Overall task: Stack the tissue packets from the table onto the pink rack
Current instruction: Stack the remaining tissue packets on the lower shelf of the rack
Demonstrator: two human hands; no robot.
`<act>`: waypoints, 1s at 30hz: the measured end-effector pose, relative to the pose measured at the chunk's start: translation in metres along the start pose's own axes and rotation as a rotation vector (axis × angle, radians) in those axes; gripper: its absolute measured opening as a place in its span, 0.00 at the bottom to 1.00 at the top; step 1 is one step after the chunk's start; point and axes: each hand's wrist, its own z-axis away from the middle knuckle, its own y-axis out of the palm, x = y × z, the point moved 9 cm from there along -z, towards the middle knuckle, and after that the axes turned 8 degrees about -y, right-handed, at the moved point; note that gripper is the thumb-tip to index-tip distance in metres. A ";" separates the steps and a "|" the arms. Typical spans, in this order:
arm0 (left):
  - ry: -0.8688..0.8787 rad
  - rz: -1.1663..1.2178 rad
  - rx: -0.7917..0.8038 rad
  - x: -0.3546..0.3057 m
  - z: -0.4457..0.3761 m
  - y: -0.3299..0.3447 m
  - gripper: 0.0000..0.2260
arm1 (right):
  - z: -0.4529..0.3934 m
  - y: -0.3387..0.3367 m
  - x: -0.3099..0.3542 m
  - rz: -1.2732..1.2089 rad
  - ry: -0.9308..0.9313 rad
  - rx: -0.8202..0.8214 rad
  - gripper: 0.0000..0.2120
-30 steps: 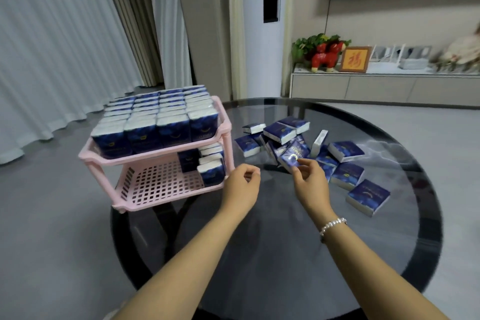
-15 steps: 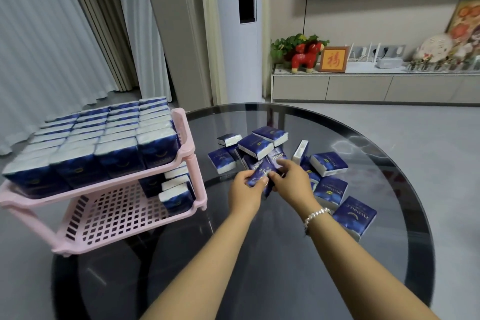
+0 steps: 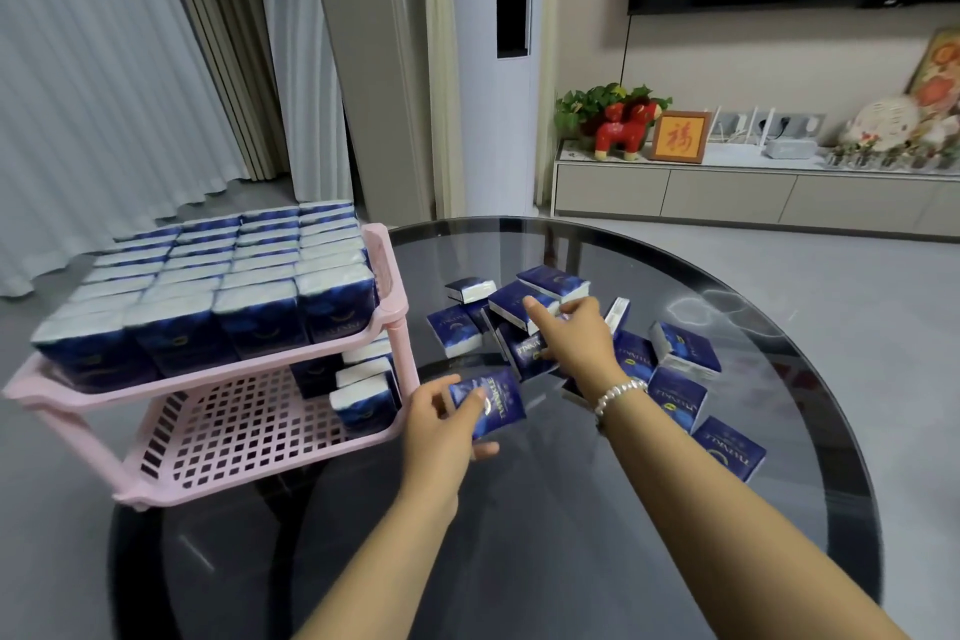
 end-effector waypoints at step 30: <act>-0.169 0.126 0.427 0.003 0.043 0.031 0.14 | 0.089 -0.013 0.041 -0.048 -0.319 0.234 0.02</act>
